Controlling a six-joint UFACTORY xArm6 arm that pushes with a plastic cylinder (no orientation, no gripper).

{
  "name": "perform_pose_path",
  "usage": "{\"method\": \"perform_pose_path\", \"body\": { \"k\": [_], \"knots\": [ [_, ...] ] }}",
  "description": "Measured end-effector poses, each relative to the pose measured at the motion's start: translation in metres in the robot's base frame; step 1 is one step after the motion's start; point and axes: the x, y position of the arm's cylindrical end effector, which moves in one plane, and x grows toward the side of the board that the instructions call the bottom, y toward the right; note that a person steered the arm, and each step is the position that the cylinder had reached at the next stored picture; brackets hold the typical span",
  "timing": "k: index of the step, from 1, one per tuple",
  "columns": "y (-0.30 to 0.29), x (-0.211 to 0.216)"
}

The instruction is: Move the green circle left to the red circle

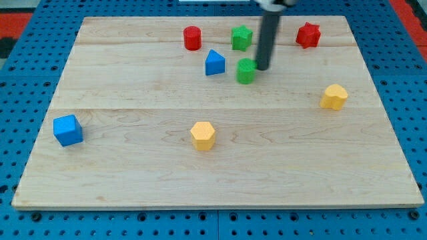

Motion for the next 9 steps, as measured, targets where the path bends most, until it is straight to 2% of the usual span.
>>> {"method": "perform_pose_path", "body": {
  "k": [1,2,3,4,5,7,9],
  "knots": [
    [-0.028,0.033],
    [-0.03,0.065],
    [-0.091,0.063],
    [-0.112,0.015],
    [-0.108,0.026],
    [-0.091,-0.035],
    [-0.146,-0.033]
  ]
}}
